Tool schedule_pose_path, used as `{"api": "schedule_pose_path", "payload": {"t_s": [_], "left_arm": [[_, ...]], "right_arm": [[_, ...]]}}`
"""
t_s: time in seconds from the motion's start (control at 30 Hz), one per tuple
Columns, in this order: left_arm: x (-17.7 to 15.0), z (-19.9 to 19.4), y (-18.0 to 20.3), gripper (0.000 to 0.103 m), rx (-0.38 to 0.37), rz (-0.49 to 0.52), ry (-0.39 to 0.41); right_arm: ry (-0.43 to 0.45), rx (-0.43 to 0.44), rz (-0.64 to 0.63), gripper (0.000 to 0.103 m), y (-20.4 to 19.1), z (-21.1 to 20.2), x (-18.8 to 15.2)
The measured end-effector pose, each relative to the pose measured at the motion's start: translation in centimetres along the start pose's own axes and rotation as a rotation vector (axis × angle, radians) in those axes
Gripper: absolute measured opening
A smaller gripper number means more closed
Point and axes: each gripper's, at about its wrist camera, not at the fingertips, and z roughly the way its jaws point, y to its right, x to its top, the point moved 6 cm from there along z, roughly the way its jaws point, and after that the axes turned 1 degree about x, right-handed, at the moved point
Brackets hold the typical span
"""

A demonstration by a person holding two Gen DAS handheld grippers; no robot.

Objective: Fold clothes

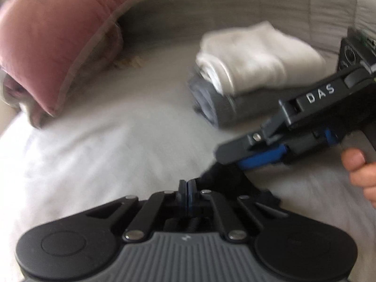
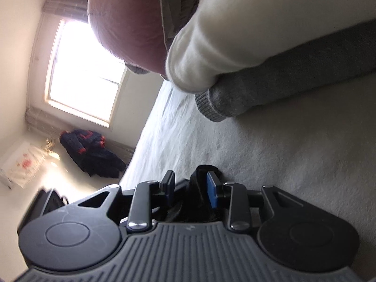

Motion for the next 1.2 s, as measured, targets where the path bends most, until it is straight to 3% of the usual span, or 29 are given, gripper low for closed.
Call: {"api": "schedule_pose_path", "payload": {"t_s": [0.1,0.3,0.47,0.53,0.73,1.0,1.07,1.13,1.2], "left_arm": [[0.2,-0.4,-0.2,0.000,0.098,-0.019,0.073],[-0.9,2.6,0.0,0.001,0.158,-0.019,0.024],[-0.2,2.4,-1.2,0.006,0.078,-0.089,0.018],[-0.1,2.5,-1.5,0.016,0.042,-0.100,0.009],[-0.6,2.3,-1.1,0.021,0.006,-0.116,0.005],[-1.6,2.0,-0.3,0.021,0.065,-0.129,0.082],[-1.7,2.0,-0.3,0.021,0.074,-0.127,0.102],[-1.7,1.9,-0.5,0.025,0.076,-0.126,0.109],[-1.6,1.5,-1.1,0.032,0.080,-0.148,0.129]], "right_arm": [[0.026,0.005,0.023,0.034,0.2,-0.6,0.3],[0.051,-0.025,0.000,0.034,0.1,-0.2,0.4],[0.006,-0.066,-0.063,0.034,-1.2,1.5,0.2],[-0.024,-0.086,-0.105,0.034,-1.6,1.8,0.1],[0.013,-0.101,-0.210,0.033,-2.0,3.7,-0.9],[0.020,-0.012,-0.033,0.029,-1.6,6.5,0.2],[0.026,-0.023,-0.036,0.015,-1.8,7.6,0.3],[0.053,-0.074,-0.121,0.001,-2.4,8.5,0.0],[0.111,-0.118,-0.241,0.001,-3.9,8.2,-0.6]]}}
